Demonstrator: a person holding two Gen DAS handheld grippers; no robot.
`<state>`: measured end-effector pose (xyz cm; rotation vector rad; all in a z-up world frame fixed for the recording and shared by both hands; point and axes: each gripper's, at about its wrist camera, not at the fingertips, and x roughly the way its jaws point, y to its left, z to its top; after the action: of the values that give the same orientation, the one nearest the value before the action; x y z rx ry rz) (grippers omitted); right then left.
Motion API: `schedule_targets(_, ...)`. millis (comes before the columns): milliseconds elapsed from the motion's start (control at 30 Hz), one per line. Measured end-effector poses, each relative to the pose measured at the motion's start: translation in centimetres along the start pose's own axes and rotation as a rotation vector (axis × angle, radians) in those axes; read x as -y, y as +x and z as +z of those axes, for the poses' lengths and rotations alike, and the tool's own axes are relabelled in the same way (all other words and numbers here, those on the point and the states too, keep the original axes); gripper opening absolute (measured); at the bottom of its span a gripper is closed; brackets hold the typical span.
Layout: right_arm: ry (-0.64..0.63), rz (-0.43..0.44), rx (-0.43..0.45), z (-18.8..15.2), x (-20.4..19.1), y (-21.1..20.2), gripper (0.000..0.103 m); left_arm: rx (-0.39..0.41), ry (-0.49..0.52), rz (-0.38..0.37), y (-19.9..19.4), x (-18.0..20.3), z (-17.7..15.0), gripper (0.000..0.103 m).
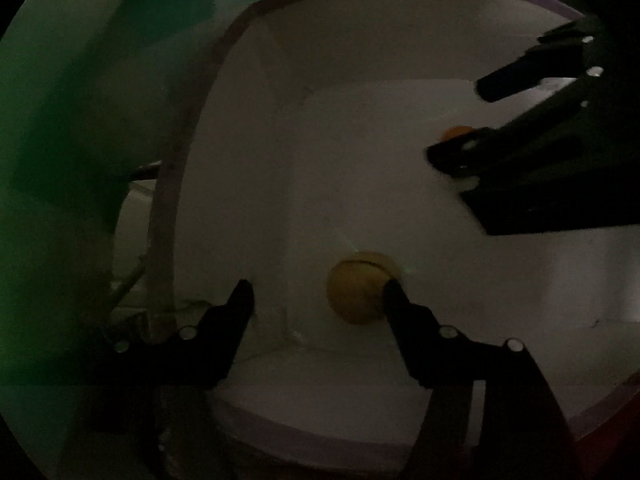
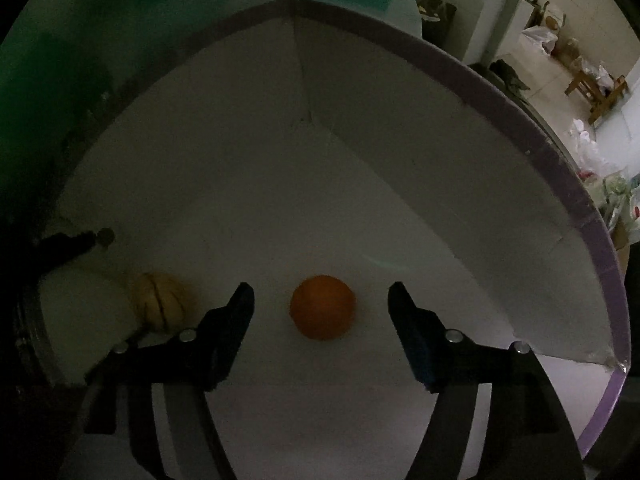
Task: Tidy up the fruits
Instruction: 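Carry both fruits down into the white bin and open both grippers, then raise both grippers back over the tablecloth toward the fruits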
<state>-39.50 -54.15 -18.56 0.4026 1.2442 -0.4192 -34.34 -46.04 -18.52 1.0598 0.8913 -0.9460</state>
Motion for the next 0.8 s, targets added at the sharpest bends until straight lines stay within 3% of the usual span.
schedule_targets(200,0.013,0.013,0.009,0.7,-0.3,0.0,0.077,0.024,-0.073,0.069,0.1,-2.6,0.2,0.067)
schedule_targets(267,0.008,0.029,0.002,0.7,-0.3,0.3,0.077,0.044,-0.089,0.032,-0.2,-3.0,0.3,0.071)
schedule_targets(400,0.009,0.028,0.002,0.9,0.0,-0.1,0.077,0.067,-0.068,0.045,-0.9,-2.5,-1.2,0.073)
schedule_targets(500,0.006,0.078,0.049,1.1,0.4,-2.0,0.077,0.114,-0.066,-0.038,-2.0,-2.9,-1.6,0.078)
schedule_targets(567,-0.006,0.096,0.126,1.2,0.7,-4.5,0.077,0.197,-0.057,-0.101,-4.5,-3.0,-2.5,0.078)
schedule_targets(633,-0.025,0.098,0.258,1.7,0.6,-8.7,0.078,0.313,-0.076,-0.169,-7.9,-3.2,-3.8,0.079)
schedule_targets(733,-0.085,0.14,0.426,2.7,-1.3,-14.2,0.08,0.452,-0.161,-0.273,-12.2,-5.7,-5.7,0.079)
schedule_targets(800,-0.147,0.183,0.558,3.3,-4.3,-18.1,0.087,0.527,-0.23,-0.262,-14.6,-7.3,-7.1,0.082)
